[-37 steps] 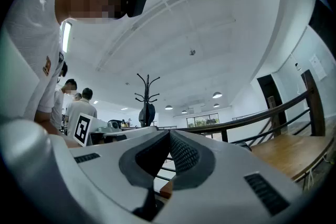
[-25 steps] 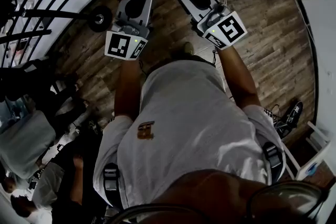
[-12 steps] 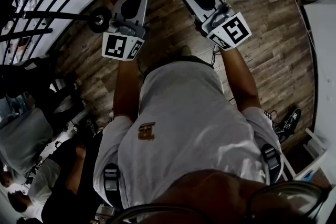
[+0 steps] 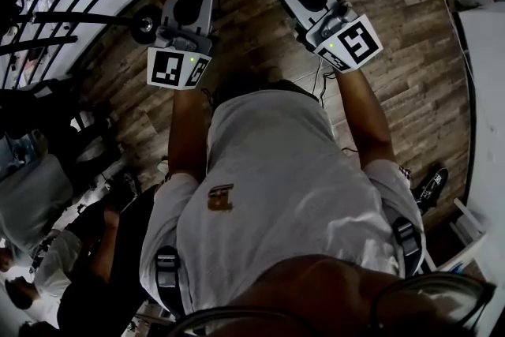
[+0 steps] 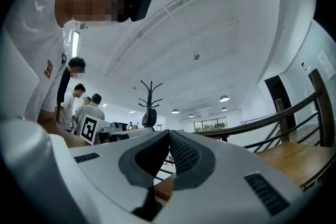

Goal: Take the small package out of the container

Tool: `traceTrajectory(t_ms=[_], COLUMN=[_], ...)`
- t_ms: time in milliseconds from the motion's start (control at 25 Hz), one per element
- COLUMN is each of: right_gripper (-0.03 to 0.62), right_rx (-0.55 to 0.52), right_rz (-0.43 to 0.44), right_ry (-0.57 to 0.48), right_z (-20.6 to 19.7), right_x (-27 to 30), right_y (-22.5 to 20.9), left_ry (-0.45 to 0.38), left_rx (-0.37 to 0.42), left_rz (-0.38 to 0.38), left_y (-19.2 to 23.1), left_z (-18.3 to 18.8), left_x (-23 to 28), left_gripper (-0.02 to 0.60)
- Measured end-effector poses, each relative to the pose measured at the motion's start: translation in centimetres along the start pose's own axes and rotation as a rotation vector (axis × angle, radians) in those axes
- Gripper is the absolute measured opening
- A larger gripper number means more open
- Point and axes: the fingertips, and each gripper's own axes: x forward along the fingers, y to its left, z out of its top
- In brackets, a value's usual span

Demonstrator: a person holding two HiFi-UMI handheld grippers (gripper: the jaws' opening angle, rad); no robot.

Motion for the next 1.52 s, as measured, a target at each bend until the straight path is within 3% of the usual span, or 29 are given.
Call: traceTrajectory(t_ms=[440,720,1320,1520], right_gripper=[0.032,0.032,0.032,0.032], right_rx=[-0.006,-0.03,-0.059,-0.079], right_rz=[-0.006,-0.009,0.009,0.014], right_ry=[0.009,0.026,0.059,0.092], right_z=[-0.6,-1.2,-3.1,-4.4], right_x=[-0.1,2.2,12.6,19.1], right_y=[-3.4,-6.8,-20.6,-24.6], left_ry=[-0.002,-0.014,-0.025,-0.038], left_rx=[0.009,0.004,0.013,-0.002], left_rz=[0.006,-0.002,-0.021,-0.015], left_y=[1.1,4.1,15.3,22.2], left_z=[-1.1,-2.5,-6.2,-7.6], left_x=[2.9,6.2,18.7,21.5], left_gripper=[0.018,0.018,0.018,0.018])
